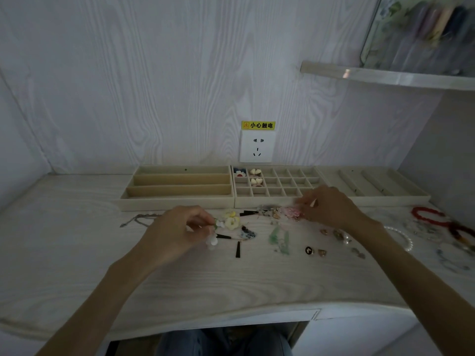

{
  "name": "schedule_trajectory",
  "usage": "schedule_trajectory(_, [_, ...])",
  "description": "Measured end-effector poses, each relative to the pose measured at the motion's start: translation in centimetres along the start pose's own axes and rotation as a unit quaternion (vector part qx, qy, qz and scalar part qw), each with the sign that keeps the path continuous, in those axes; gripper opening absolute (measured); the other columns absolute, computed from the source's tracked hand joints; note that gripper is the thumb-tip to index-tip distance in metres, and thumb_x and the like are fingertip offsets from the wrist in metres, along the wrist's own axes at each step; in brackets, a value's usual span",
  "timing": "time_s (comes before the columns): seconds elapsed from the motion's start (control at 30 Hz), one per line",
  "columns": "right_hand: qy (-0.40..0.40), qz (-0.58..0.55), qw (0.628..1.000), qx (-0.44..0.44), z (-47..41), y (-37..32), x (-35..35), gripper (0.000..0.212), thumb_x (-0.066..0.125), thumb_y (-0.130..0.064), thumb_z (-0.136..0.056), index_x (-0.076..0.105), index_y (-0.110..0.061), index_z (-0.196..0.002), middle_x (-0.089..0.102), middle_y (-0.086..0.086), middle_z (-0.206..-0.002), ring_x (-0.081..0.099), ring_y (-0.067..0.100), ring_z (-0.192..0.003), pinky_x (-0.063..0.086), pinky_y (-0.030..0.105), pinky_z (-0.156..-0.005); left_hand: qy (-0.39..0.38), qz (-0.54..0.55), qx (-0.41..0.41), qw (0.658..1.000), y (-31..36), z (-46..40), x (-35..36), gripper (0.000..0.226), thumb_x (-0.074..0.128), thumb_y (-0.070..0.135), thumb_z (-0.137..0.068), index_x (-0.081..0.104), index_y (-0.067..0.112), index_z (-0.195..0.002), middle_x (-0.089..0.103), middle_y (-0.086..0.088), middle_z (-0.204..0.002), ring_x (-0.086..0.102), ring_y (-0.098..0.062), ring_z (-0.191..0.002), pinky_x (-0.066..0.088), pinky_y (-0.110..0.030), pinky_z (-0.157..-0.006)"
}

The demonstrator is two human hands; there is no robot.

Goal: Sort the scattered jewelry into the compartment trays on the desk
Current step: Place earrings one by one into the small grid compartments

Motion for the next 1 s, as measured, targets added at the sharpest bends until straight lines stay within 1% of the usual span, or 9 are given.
schedule_trajectory(0.1, [0.023, 0.012, 1.000, 0.005, 0.1, -0.6, 0.6, 0.017, 0.067, -0.040, -0.081, 0.074, -0.027, -0.072, 0.069, -0.003, -0.072, 0.062, 0.012, -0.066, 0.041, 0.024, -0.053, -0.011, -0.009, 0.003, 1.000, 0.4, -0.1, 0.7, 0.007, 0.070, 0.030, -0.081, 0.068, 0.035, -0.085, 0.070, 0.022, -0.084, 0.063, 0.006, -0.083, 0.050, -0.027, -0.078])
schedule_trajectory(0.17, [0.036, 0.012, 0.999, 0.009, 0.1, -0.8, 0.7, 0.016, 0.070, -0.034, -0.079, 0.070, -0.028, -0.064, 0.067, -0.007, -0.070, 0.058, 0.009, -0.063, 0.036, 0.022, -0.052, -0.016, -0.017, 0.003, 1.000, 0.6, -0.2, 1.1, 0.008, 0.070, 0.030, -0.080, 0.067, 0.036, -0.085, 0.069, 0.022, -0.083, 0.062, 0.006, -0.083, 0.048, -0.025, -0.075])
schedule_trajectory(0.3, [0.011, -0.024, 1.000, -0.007, 0.4, -1.1, 0.5, 0.008, 0.074, -0.018, -0.074, 0.075, -0.023, -0.068, 0.072, -0.007, -0.074, 0.054, -0.003, -0.052, 0.034, 0.008, -0.046, -0.016, -0.041, 0.004, 0.999, 0.8, -0.4, 1.3, 0.009, 0.068, 0.031, -0.081, 0.067, 0.037, -0.087, 0.068, 0.024, -0.082, 0.061, 0.005, -0.082, 0.046, -0.023, -0.071])
schedule_trajectory(0.43, [0.001, -0.055, 0.998, -0.030, 0.4, -1.5, -0.8, 0.009, 0.078, -0.027, -0.074, 0.076, -0.019, -0.078, 0.068, -0.008, -0.076, 0.053, -0.009, -0.052, 0.034, 0.006, -0.049, -0.019, -0.060, 0.000, 0.998, 1.0, -0.5, 1.3, 0.009, 0.068, 0.034, -0.080, 0.067, 0.039, -0.088, 0.066, 0.025, -0.087, 0.060, 0.007, -0.082, 0.051, -0.030, -0.079])
schedule_trajectory(0.6, [0.021, -0.190, 0.981, -0.034, 0.9, -2.7, -4.0, 0.009, 0.078, -0.031, -0.071, 0.073, -0.026, -0.075, 0.071, 0.002, -0.070, 0.057, 0.010, -0.060, 0.042, 0.015, -0.057, -0.013, -0.076, 0.010, 0.997, 1.7, -0.8, 0.8, 0.007, 0.066, 0.044, -0.081, 0.067, 0.038, -0.085, 0.067, 0.023, -0.085, 0.059, 0.006, -0.082, 0.051, -0.030, -0.080])
schedule_trajectory(0.7, [0.000, -0.288, 0.956, -0.054, 1.8, -4.9, -4.8, 0.012, 0.076, -0.027, -0.072, 0.073, -0.020, -0.080, 0.065, -0.002, -0.053, 0.052, 0.005, -0.044, 0.040, 0.012, -0.047, -0.018, 0.031, 0.002, 0.999, 3.9, -1.2, 0.4, 0.022, 0.052, 0.038, -0.092, 0.071, 0.028, -0.088, 0.070, 0.014, -0.083, 0.061, 0.007, -0.074, 0.049, -0.021, -0.071])
schedule_trajectory(0.77, [-0.019, -0.317, 0.944, -0.091, 2.3, -6.6, -4.7, 0.016, 0.074, -0.026, -0.071, 0.072, -0.016, -0.083, 0.070, -0.001, -0.060, 0.061, 0.007, -0.050, 0.045, 0.014, -0.048, -0.051, 0.136, -0.058, 0.988, 5.7, -1.6, 0.4, 0.035, 0.042, 0.040, -0.096, 0.072, 0.022, -0.090, 0.072, 0.009, -0.081, 0.059, 0.006, -0.063, 0.041, -0.014, -0.058])
schedule_trajectory(0.87, [-0.023, -0.311, 0.940, -0.138, 2.6, -8.6, -3.9, 0.011, 0.076, -0.021, -0.071, 0.073, -0.016, -0.080, 0.072, -0.004, -0.067, 0.066, 0.008, -0.060, 0.048, 0.012, -0.055, -0.108, 0.207, -0.163, 0.959, 7.2, -2.2, 0.4, 0.050, 0.032, 0.056, -0.094, 0.072, 0.026, -0.096, 0.074, 0.010, -0.088, 0.058, 0.001, -0.066, 0.034, -0.019, -0.056])
schedule_trajectory(1.0, [0.038, -0.243, 0.951, -0.186, 3.1, -9.8, -2.7, 0.008, 0.079, -0.026, -0.070, 0.074, -0.024, -0.076, 0.070, -0.002, -0.067, 0.063, 0.015, -0.060, 0.051, 0.024, -0.057, -0.112, 0.202, -0.162, 0.959, 7.4, -3.0, 0.2, 0.037, 0.049, 0.054, -0.088, 0.071, 0.027, -0.101, 0.074, 0.010, -0.092, 0.063, 0.002, -0.076, 0.037, -0.020, -0.061])
Point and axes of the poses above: each hand's wrist, its own z-axis away from the middle knuckle, its own x-axis out of the palm, y = z × x, the point moved 3 cm from there along -z, towards the middle knuckle
